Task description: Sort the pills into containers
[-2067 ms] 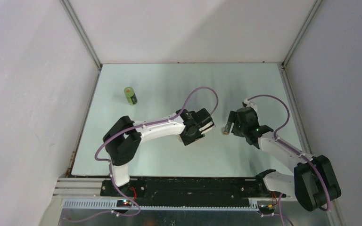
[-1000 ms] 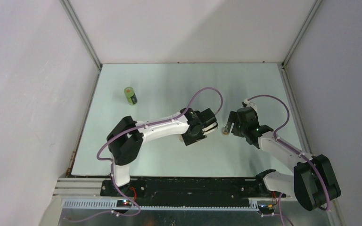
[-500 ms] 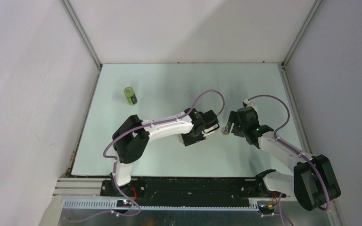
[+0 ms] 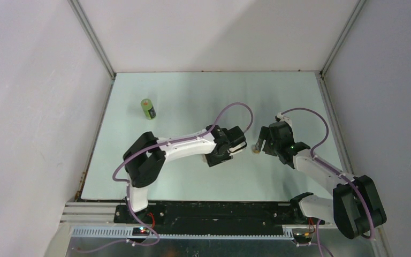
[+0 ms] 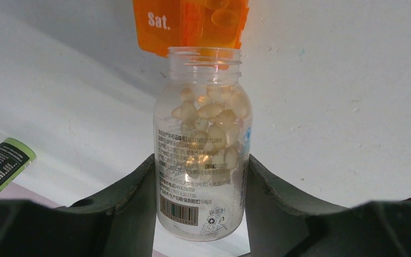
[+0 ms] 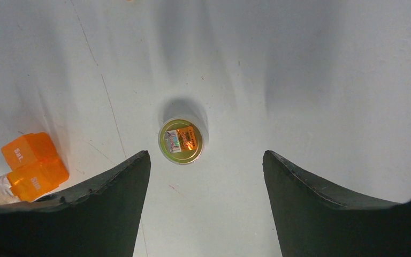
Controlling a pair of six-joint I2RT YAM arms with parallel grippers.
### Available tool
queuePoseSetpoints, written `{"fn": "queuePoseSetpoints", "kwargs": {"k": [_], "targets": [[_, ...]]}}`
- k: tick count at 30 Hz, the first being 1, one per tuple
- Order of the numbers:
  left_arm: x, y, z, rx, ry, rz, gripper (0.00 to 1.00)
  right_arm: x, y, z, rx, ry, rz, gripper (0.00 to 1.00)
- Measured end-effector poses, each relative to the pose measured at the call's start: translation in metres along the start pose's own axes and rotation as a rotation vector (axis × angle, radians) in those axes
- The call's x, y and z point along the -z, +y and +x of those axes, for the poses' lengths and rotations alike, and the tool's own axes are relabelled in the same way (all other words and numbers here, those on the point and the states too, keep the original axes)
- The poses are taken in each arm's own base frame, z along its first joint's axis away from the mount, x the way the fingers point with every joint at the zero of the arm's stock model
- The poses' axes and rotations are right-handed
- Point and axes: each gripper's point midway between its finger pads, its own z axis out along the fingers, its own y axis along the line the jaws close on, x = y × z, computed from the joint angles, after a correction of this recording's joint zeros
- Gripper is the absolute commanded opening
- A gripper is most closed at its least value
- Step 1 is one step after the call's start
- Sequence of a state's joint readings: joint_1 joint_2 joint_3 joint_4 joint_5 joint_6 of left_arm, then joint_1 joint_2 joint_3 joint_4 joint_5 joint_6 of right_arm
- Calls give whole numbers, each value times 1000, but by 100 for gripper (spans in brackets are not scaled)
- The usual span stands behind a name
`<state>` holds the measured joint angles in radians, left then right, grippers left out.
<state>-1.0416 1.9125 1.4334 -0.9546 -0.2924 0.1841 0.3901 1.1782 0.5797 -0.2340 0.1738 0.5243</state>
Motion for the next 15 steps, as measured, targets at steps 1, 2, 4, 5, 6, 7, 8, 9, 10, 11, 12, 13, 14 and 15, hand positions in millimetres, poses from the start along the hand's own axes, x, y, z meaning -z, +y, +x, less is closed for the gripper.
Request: {"fn": "queuePoseSetpoints", "kwargs": {"k": [1,2,4,5,6,7,8,9,10,11,12,13,14,15], "targets": [[1,0,2,2,-6,-2,0,0,0,0,0,1,-1,81],[2,0,3,4,-11,-3,0,0,0,0,0,2,-2,81],[4,1,4,11,-33,-10,0,0,1,1,0,4,-3,81],[6,2,5,17,-47,-13,0,0,1,1,0,5,-4,81],[8,2,5,21,-59,-16,0,0,1,1,0,5,-5,81],[11,3,5,26,-71,-20,0,0,1,1,0,5,-4,81],[13,4,5,32,-87,-24,0,0,1,1,0,5,-5,81],[15,5,5,40,-100,-27,0,0,1,1,0,5,-5,81],[17,5,4,46,-116,-29,0,0,1,1,0,6,-7,81],[18,6,4,53,-132,-31,0,0,1,1,0,7,-9,81],[20,6,4,61,-148,-33,0,0,2,2,0,10,-13,81],[22,6,4,68,-161,-33,0,0,3,2,0,13,-17,81],[23,6,4,77,-180,-32,0,0,3,3,0,15,-21,81],[25,6,5,86,-195,-34,0,0,4,3,1,19,-26,81]]}}
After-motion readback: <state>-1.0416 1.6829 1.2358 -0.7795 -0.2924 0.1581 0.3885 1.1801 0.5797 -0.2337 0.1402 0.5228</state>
